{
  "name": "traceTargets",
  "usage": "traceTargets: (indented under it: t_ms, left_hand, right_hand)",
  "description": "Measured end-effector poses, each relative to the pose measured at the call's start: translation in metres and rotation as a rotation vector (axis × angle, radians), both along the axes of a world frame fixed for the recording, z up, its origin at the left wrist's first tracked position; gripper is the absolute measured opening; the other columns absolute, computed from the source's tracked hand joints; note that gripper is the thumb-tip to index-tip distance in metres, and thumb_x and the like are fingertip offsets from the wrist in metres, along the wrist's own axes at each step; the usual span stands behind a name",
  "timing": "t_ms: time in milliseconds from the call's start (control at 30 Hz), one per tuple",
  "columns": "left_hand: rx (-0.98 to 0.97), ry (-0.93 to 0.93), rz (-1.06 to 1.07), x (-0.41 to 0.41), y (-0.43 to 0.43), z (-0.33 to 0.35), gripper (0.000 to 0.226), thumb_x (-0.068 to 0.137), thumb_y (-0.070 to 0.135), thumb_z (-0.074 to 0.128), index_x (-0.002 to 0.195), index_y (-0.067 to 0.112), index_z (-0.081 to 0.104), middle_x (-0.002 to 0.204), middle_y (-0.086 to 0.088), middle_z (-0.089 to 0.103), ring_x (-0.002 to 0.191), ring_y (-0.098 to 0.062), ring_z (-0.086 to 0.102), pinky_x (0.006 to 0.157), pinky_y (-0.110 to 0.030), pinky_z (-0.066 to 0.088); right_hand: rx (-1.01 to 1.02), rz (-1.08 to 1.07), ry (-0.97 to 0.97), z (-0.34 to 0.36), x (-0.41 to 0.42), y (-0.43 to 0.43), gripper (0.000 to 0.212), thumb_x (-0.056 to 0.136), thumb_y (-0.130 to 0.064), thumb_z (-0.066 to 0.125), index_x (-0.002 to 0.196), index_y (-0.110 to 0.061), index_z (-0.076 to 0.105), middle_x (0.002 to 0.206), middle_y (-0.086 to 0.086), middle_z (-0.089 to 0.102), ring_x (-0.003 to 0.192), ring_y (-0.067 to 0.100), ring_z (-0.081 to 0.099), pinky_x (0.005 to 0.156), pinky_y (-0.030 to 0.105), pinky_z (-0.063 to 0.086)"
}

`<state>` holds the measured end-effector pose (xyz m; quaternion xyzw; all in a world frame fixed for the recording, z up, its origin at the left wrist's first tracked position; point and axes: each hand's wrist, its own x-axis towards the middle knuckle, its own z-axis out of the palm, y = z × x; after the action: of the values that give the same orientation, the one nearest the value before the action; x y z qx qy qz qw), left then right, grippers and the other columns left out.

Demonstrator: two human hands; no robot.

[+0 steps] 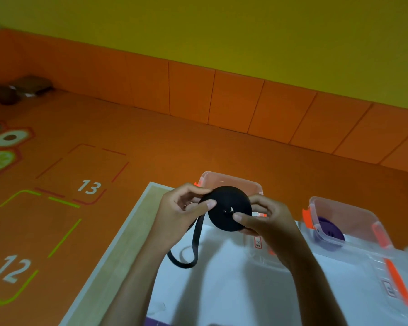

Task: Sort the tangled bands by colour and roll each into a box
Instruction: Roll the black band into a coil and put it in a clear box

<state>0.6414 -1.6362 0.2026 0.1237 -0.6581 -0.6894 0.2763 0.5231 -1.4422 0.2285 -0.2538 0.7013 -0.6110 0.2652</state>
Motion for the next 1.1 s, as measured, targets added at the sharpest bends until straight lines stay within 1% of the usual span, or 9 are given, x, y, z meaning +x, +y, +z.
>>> traceTargets:
  t_ms: [67, 200, 367, 467, 567, 667, 800, 933, 1100]
  left_hand:
    - [0.023, 0.008, -0.009, 0.001, -0.001, 0.000, 0.018, 0.083, 0.015, 0.089, 0.099, 0.023, 0.082, 0.102, 0.001, 0.080, 0.097, -0.015, 0.075, 0.087, -0.023, 0.058]
    - [0.008, -0.003, -0.116, 0.007, -0.007, 0.005, 0.034, 0.085, 0.021, 0.086, 0.117, 0.029, 0.081, 0.113, 0.003, 0.079, 0.112, -0.015, 0.072, 0.099, -0.025, 0.055]
    - [-0.016, 0.003, -0.084, 0.009, -0.010, 0.008, 0.034, 0.082, 0.020, 0.090, 0.114, 0.026, 0.083, 0.103, 0.002, 0.079, 0.103, -0.017, 0.075, 0.087, -0.024, 0.058]
    - [-0.015, 0.012, 0.038, 0.008, -0.005, 0.007, 0.025, 0.079, 0.025, 0.093, 0.102, 0.026, 0.082, 0.102, -0.002, 0.081, 0.098, -0.022, 0.078, 0.086, -0.032, 0.063]
    - [0.018, 0.027, 0.073, 0.006, -0.001, 0.006, 0.019, 0.080, 0.022, 0.092, 0.096, 0.025, 0.082, 0.099, -0.003, 0.081, 0.097, -0.021, 0.077, 0.084, -0.028, 0.060]
    - [0.045, 0.072, 0.048, 0.006, 0.002, 0.007, 0.024, 0.081, 0.023, 0.091, 0.104, 0.024, 0.084, 0.106, -0.002, 0.081, 0.105, -0.019, 0.076, 0.089, -0.023, 0.057]
    - [0.011, 0.043, -0.030, 0.010, -0.003, 0.004, 0.035, 0.085, 0.018, 0.085, 0.119, 0.021, 0.081, 0.108, -0.004, 0.077, 0.106, -0.021, 0.072, 0.091, -0.027, 0.058]
    - [-0.089, -0.036, -0.037, 0.010, -0.004, 0.002, 0.032, 0.083, 0.007, 0.087, 0.111, 0.023, 0.084, 0.101, 0.003, 0.079, 0.099, -0.017, 0.074, 0.087, -0.028, 0.058]
    - [-0.043, 0.003, 0.052, 0.016, 0.003, 0.003, 0.023, 0.077, 0.008, 0.093, 0.093, 0.015, 0.077, 0.090, 0.002, 0.080, 0.087, -0.014, 0.078, 0.076, -0.021, 0.060]
  right_hand:
    - [-0.048, -0.048, -0.030, 0.001, 0.002, -0.002, 0.020, 0.077, -0.022, 0.088, 0.096, -0.025, 0.082, 0.098, 0.006, 0.081, 0.091, 0.026, 0.080, 0.072, 0.030, 0.064]
    - [-0.105, -0.110, -0.066, -0.001, 0.002, -0.004, 0.026, 0.070, -0.022, 0.094, 0.093, -0.022, 0.082, 0.097, 0.010, 0.082, 0.089, 0.030, 0.081, 0.070, 0.033, 0.065]
    - [-0.097, -0.049, -0.102, -0.002, 0.005, -0.006, 0.026, 0.071, -0.019, 0.093, 0.092, -0.017, 0.079, 0.102, 0.013, 0.081, 0.096, 0.032, 0.079, 0.076, 0.031, 0.065]
    - [-0.117, 0.047, -0.126, 0.003, 0.008, -0.011, 0.035, 0.078, -0.013, 0.091, 0.107, -0.025, 0.075, 0.111, 0.010, 0.079, 0.101, 0.031, 0.079, 0.079, 0.036, 0.065]
    - [-0.146, 0.015, -0.145, 0.004, 0.012, -0.016, 0.031, 0.080, -0.020, 0.091, 0.105, -0.029, 0.075, 0.110, 0.007, 0.079, 0.103, 0.031, 0.078, 0.076, 0.040, 0.066]
    - [-0.238, -0.062, -0.191, -0.003, 0.016, -0.020, 0.023, 0.084, -0.020, 0.083, 0.106, -0.021, 0.076, 0.111, 0.013, 0.078, 0.105, 0.033, 0.077, 0.078, 0.042, 0.066]
    - [-0.257, -0.087, -0.298, -0.015, 0.026, -0.024, 0.038, 0.086, -0.013, 0.085, 0.119, -0.006, 0.067, 0.117, 0.015, 0.076, 0.109, 0.035, 0.076, 0.083, 0.042, 0.065]
    - [-0.089, -0.076, -0.171, -0.009, 0.021, -0.014, 0.030, 0.079, -0.018, 0.090, 0.106, -0.021, 0.076, 0.110, 0.009, 0.079, 0.103, 0.029, 0.078, 0.080, 0.035, 0.065]
    - [-0.022, -0.054, -0.086, 0.007, 0.030, -0.019, 0.018, 0.091, -0.047, 0.078, 0.105, -0.036, 0.078, 0.108, -0.002, 0.078, 0.105, 0.018, 0.076, 0.078, 0.040, 0.066]
